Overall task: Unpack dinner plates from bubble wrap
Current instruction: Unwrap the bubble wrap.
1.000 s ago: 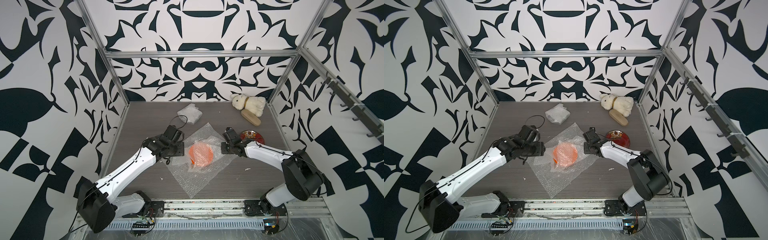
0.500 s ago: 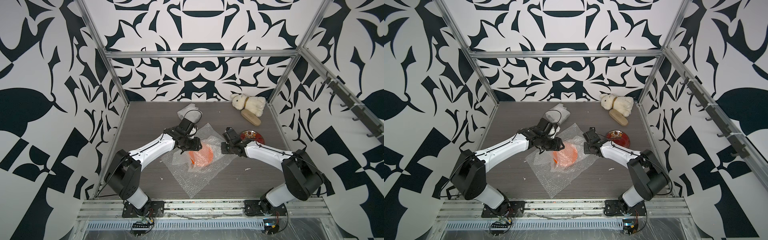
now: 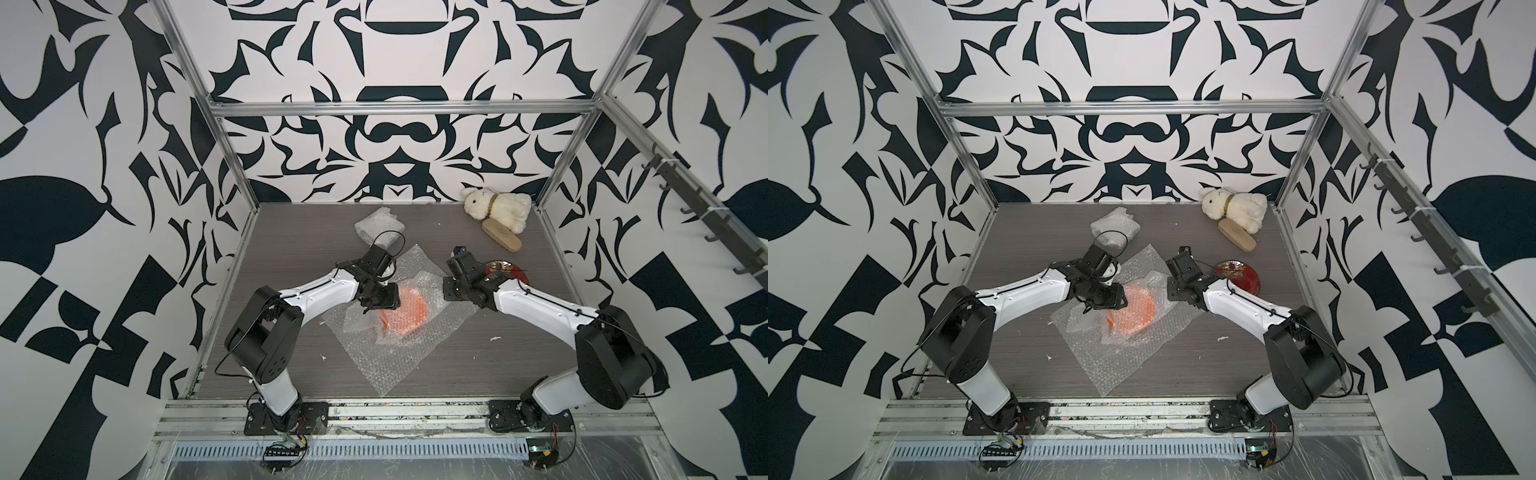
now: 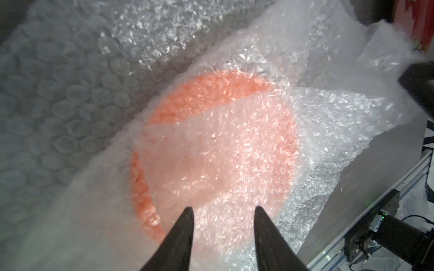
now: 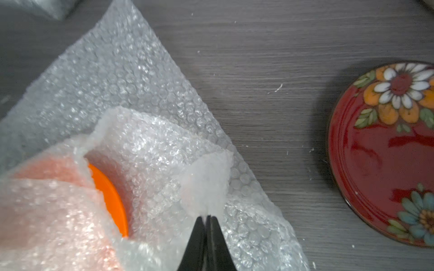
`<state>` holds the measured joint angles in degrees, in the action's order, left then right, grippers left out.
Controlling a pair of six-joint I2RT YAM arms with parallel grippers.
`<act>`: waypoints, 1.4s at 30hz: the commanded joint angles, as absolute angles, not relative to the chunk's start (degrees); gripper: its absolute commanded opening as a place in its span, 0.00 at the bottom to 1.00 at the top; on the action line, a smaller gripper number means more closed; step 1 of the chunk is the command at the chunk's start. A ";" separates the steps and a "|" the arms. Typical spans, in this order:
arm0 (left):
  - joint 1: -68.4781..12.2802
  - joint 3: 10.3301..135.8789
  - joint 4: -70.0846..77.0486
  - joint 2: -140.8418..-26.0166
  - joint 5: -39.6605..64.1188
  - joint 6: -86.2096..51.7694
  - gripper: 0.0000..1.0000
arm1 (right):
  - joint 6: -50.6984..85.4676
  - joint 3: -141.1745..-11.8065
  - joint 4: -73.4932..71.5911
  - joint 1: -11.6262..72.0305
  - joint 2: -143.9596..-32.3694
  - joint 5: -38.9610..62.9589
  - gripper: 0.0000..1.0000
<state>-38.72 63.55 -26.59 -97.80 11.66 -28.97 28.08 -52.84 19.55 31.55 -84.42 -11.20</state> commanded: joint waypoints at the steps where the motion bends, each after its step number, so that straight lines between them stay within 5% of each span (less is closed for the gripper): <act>1: -38.58 62.43 -27.15 -98.64 10.28 -28.78 0.43 | 27.45 -55.46 20.82 31.37 -81.06 -13.03 0.18; 9: -38.58 61.27 -26.19 -97.45 10.64 -28.83 0.44 | 25.50 -53.58 15.92 31.64 -76.79 -2.76 0.19; 18: -38.58 61.26 -26.23 -98.61 10.98 -28.74 0.43 | 26.32 -53.86 20.64 31.70 -73.03 -14.35 0.29; 23: -38.58 60.86 -26.16 -98.05 10.80 -28.91 0.43 | 24.03 -52.09 13.70 31.66 -71.60 0.77 0.28; 29: -38.58 60.30 -26.02 -96.50 11.15 -28.96 0.43 | 24.56 -54.15 10.24 33.30 -80.08 16.30 0.25; 42: -38.58 55.54 -25.77 -87.71 8.94 -29.43 0.58 | 26.01 -59.80 13.03 39.73 -97.94 10.46 0.21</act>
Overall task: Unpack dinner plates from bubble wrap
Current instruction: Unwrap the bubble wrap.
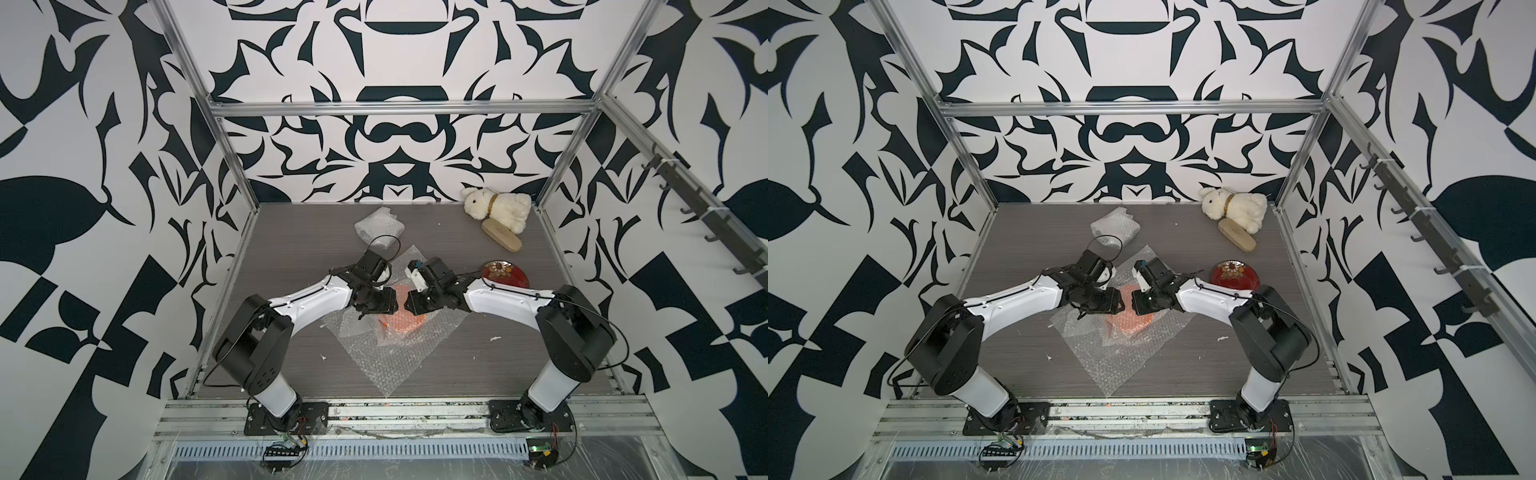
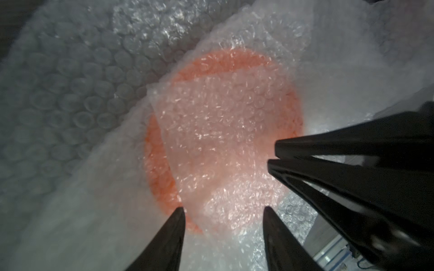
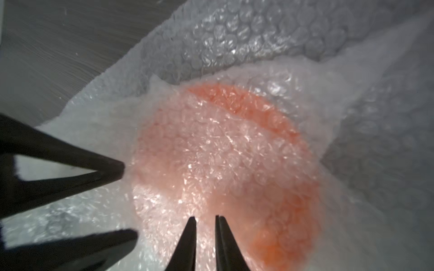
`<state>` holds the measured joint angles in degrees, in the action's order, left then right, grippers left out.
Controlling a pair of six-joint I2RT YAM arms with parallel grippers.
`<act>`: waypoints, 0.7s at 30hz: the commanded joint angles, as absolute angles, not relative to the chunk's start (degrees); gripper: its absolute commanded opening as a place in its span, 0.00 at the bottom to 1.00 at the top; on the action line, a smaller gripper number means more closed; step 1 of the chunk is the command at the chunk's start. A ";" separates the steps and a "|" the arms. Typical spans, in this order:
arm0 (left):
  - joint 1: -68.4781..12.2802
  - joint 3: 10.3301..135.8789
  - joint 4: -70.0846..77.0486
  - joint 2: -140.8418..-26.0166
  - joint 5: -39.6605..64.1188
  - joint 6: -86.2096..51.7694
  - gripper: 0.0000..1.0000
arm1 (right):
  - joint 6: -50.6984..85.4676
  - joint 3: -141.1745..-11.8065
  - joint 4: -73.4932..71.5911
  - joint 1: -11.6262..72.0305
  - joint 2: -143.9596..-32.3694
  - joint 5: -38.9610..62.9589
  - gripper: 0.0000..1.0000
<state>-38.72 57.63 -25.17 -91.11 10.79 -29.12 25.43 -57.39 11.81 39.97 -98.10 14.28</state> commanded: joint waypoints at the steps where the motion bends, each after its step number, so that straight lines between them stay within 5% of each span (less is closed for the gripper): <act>1: -38.50 54.65 -25.83 -86.69 8.05 -29.60 0.58 | 26.05 -59.94 13.51 39.73 -98.08 9.74 0.20; 21: -33.75 43.68 -23.23 -80.34 8.42 -34.19 0.48 | 23.85 -65.98 16.61 41.77 -96.90 8.53 0.25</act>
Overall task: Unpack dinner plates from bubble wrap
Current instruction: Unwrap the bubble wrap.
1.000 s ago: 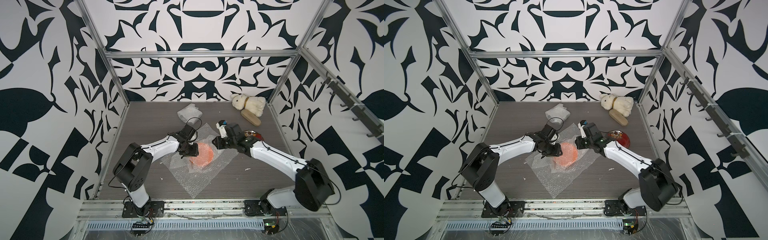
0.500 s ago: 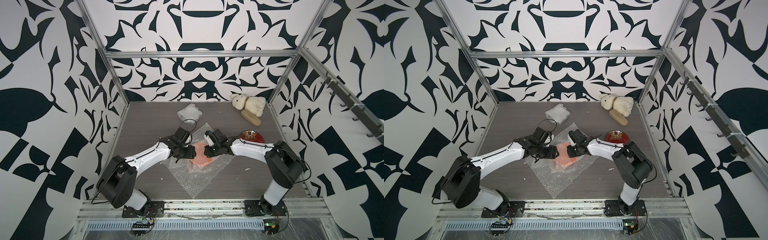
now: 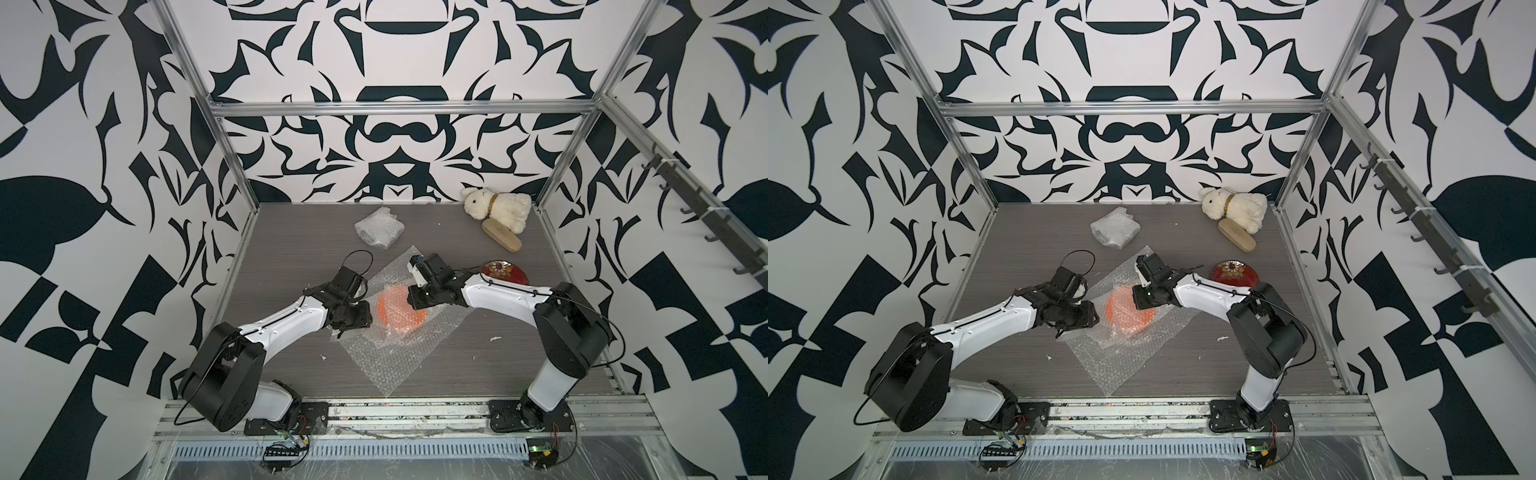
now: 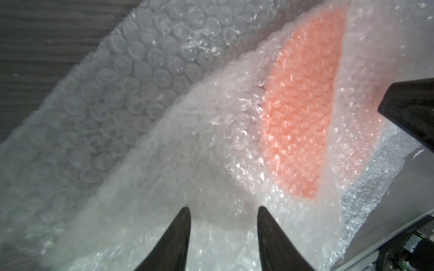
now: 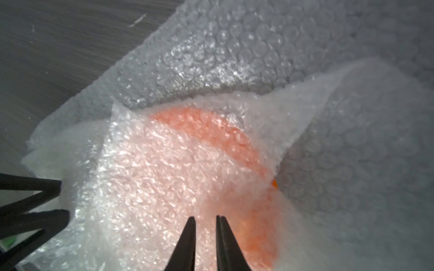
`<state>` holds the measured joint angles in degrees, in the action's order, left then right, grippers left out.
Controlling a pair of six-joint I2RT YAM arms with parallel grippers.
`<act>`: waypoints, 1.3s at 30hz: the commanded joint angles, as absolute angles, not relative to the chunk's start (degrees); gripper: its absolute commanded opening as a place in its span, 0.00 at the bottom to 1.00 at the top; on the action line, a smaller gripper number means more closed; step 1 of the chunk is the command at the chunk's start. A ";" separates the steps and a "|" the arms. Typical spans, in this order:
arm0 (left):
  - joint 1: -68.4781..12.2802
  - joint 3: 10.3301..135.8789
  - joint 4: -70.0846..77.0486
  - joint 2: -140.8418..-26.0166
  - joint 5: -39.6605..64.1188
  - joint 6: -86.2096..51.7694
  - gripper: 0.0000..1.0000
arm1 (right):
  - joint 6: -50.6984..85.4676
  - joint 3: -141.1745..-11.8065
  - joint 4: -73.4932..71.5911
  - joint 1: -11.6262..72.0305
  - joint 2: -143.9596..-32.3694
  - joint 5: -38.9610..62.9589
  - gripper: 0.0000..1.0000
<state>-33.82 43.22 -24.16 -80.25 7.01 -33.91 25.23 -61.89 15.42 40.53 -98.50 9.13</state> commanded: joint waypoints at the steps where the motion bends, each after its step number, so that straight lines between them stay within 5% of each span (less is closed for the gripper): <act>1: -33.75 43.81 -23.21 -80.58 8.66 -34.19 0.47 | 23.55 -66.96 17.26 42.10 -97.44 8.31 0.27; 15: -33.75 43.96 -22.90 -81.54 9.67 -33.59 0.45 | 22.68 -83.46 30.75 47.25 -106.91 -4.40 0.50; 39: -33.75 43.95 -22.69 -81.87 10.04 -33.40 0.44 | 24.55 -99.82 41.10 49.63 -119.29 -7.70 0.50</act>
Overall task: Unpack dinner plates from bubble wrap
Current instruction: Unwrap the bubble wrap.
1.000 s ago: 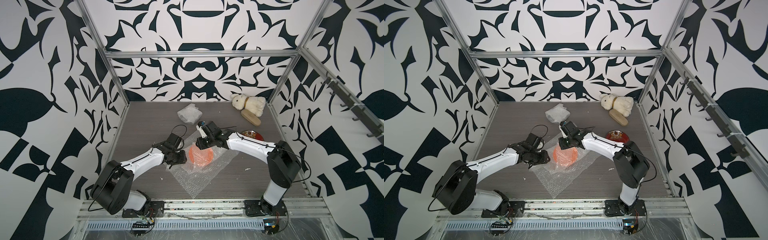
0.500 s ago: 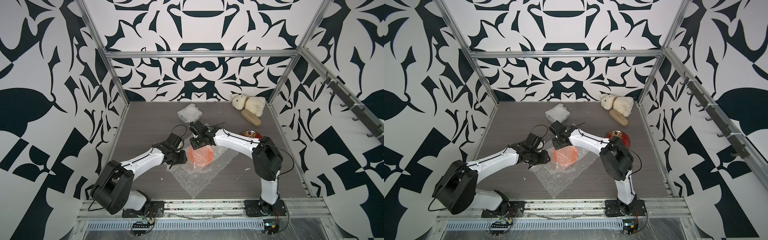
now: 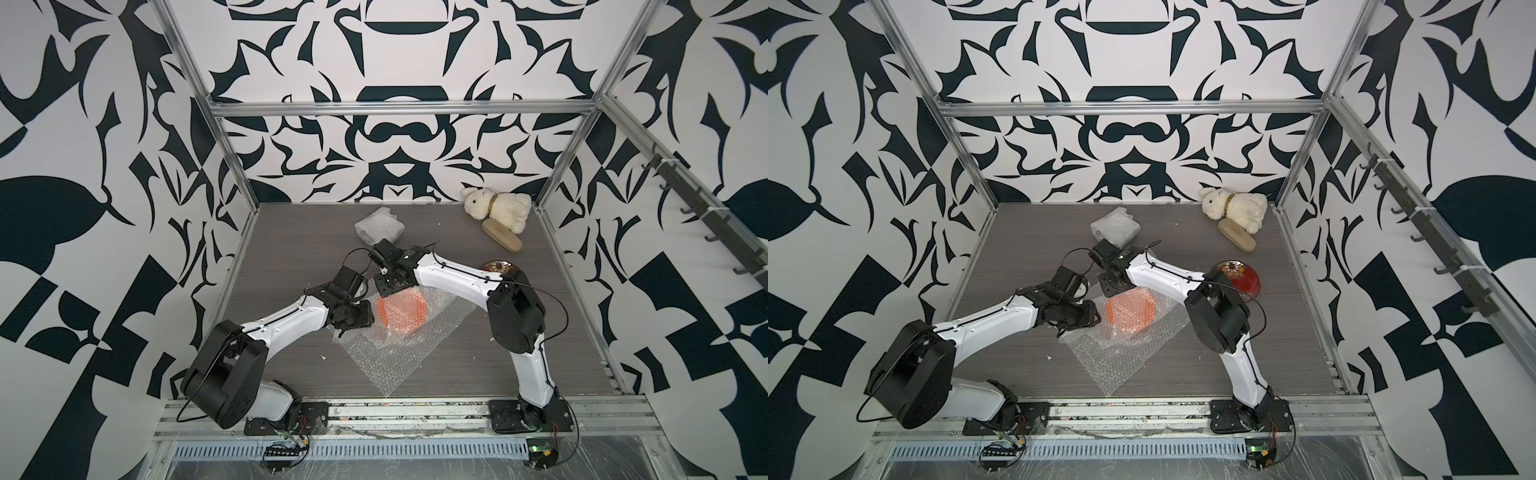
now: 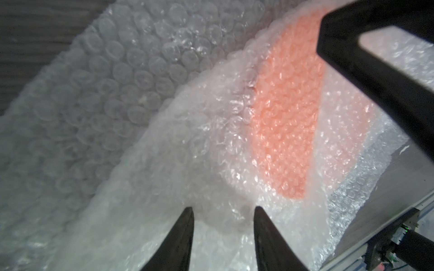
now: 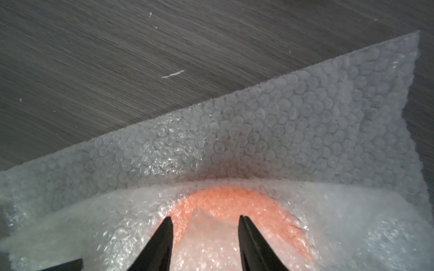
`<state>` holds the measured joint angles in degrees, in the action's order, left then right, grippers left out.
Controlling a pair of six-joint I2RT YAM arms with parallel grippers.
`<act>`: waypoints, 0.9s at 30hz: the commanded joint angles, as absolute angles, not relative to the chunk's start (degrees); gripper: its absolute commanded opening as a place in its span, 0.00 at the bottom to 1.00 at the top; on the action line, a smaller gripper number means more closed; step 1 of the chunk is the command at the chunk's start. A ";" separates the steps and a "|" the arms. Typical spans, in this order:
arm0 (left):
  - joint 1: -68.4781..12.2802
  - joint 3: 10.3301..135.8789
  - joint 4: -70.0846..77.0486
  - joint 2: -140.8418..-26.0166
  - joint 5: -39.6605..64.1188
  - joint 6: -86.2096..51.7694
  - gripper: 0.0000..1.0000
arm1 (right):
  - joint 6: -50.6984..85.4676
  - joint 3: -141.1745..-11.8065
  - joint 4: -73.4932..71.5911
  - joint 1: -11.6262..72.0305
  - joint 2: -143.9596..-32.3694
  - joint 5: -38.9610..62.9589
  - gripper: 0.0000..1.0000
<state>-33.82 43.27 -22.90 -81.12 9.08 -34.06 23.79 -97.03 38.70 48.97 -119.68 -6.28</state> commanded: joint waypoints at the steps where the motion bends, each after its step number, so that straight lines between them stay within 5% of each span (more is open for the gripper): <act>1: -33.75 43.95 -22.71 -81.75 10.06 -33.31 0.44 | 24.56 -100.29 41.57 49.68 -119.72 -8.19 0.49; 7: -33.79 43.80 -22.50 -81.52 10.06 -33.40 0.44 | 24.26 -102.12 44.21 49.89 -121.77 -10.37 0.42; 18: -33.75 43.73 -22.41 -81.56 10.12 -33.40 0.44 | 23.59 -101.77 44.06 49.86 -121.93 -10.37 0.01; 27: -33.75 43.40 -22.17 -81.62 9.95 -33.66 0.44 | 23.78 -98.70 41.67 49.92 -117.96 -10.46 0.00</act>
